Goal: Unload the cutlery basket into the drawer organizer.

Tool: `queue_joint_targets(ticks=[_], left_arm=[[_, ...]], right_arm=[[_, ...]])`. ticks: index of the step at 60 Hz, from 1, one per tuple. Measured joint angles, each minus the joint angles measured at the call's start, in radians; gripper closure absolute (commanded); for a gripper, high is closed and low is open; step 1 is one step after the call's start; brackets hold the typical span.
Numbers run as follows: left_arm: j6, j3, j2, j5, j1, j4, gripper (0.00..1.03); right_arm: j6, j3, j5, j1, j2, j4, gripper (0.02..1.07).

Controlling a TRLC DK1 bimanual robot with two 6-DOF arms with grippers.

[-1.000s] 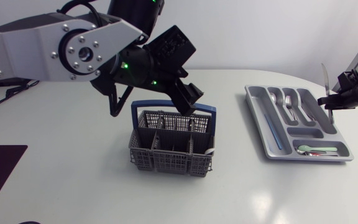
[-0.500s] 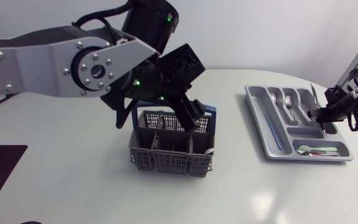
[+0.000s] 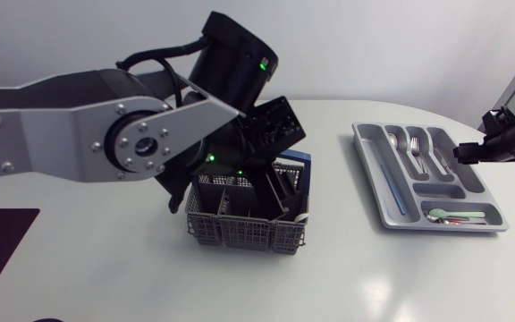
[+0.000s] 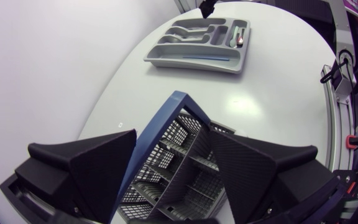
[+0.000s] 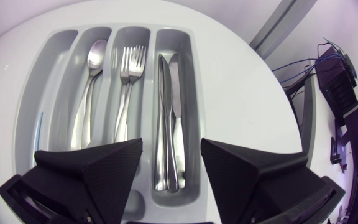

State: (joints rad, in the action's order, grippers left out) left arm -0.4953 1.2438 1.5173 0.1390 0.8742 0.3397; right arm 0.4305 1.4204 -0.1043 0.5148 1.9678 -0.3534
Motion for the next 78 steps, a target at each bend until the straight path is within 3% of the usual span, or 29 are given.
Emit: queue_joint_targets(ticks=[15, 30, 50, 70, 78], left_arm=[[-0.012, 0.0, 0.0, 0.098, 0.105, 0.029, 0.28], [-0.018, 0.0, 0.026, 0.125, 0.169, 0.071, 0.33], [0.005, 0.0, 0.112, 0.129, 0.183, 0.092, 0.44], [0.024, 0.002, 0.159, 0.129, 0.183, 0.094, 0.49], [0.028, 0.014, 0.18, 0.129, 0.183, 0.095, 0.56]], right_arm=[[0.012, -0.228, -0.022, -0.047, -0.17, 0.047, 0.32], [0.015, -0.371, -0.03, -0.087, -0.332, 0.048, 0.32], [0.015, -0.529, -0.053, -0.19, -0.553, 0.06, 0.32], [0.014, -0.58, -0.052, -0.225, -0.586, 0.066, 0.32], [0.014, -0.598, -0.052, -0.24, -0.613, 0.068, 0.32]])
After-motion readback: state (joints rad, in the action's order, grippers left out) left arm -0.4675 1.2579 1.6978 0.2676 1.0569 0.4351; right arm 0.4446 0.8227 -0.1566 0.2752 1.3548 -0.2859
